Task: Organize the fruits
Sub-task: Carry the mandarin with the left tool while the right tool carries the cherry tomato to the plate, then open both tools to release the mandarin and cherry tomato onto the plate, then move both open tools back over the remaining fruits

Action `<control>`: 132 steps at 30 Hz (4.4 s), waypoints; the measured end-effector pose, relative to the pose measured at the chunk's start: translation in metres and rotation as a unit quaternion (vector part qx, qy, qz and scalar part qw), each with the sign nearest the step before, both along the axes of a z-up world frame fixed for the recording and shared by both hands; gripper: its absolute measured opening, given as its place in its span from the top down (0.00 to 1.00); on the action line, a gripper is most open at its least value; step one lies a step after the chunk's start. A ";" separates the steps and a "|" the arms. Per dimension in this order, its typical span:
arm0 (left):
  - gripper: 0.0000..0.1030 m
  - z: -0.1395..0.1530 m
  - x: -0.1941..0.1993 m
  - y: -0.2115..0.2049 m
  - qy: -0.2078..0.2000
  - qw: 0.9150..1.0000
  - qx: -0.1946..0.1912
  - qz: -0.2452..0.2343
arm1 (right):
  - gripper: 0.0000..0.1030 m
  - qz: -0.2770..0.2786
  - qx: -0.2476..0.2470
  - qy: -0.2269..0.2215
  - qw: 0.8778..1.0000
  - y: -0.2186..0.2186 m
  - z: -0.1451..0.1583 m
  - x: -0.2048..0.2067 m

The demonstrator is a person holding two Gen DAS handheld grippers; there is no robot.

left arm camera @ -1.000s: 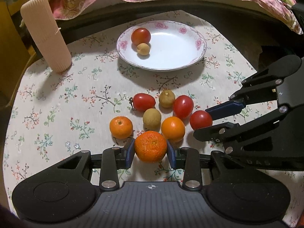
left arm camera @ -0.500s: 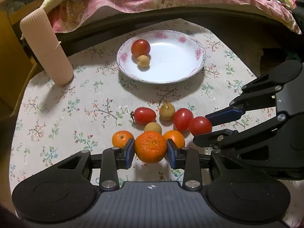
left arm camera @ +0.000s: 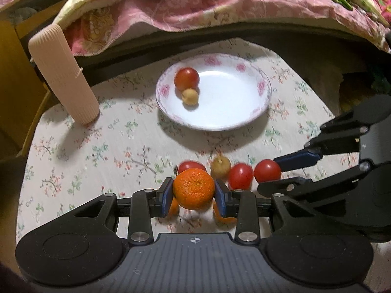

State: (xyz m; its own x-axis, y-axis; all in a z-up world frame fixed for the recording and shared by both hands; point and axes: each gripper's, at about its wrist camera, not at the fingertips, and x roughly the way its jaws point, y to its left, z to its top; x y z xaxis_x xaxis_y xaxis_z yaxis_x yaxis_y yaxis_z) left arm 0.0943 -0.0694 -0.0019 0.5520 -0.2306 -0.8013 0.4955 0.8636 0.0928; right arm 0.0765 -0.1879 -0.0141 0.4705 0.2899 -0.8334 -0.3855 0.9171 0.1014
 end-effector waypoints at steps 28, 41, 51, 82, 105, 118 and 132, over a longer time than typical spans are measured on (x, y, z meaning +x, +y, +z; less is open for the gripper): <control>0.59 -0.002 0.075 -0.031 0.005 0.998 -0.044 0.039 | 0.72 -0.104 0.000 -0.042 0.994 -0.045 0.015 0.075; 0.58 -0.008 0.081 -0.034 0.014 0.998 -0.055 0.038 | 0.71 -0.117 -0.006 -0.037 0.992 -0.052 0.000 0.091; 0.52 -0.006 0.079 -0.032 0.005 0.998 -0.054 0.043 | 0.71 -0.122 -0.007 -0.045 0.992 -0.054 0.002 0.090; 0.33 0.007 0.049 -0.032 -0.022 1.000 -0.015 0.016 | 0.71 -0.117 0.009 -0.053 0.992 -0.056 0.014 0.072; 0.31 0.007 0.027 -0.019 -0.021 1.000 0.018 0.008 | 0.71 -0.077 0.012 -0.030 0.996 -0.034 0.004 0.054; 0.28 0.000 0.011 -0.001 -0.009 1.000 0.028 -0.005 | 0.71 -0.044 0.022 -0.007 0.999 -0.017 -0.002 0.043; 0.21 -0.013 -0.008 0.019 0.016 0.999 0.037 -0.033 | 0.69 0.006 0.018 0.024 1.000 0.001 -0.014 0.031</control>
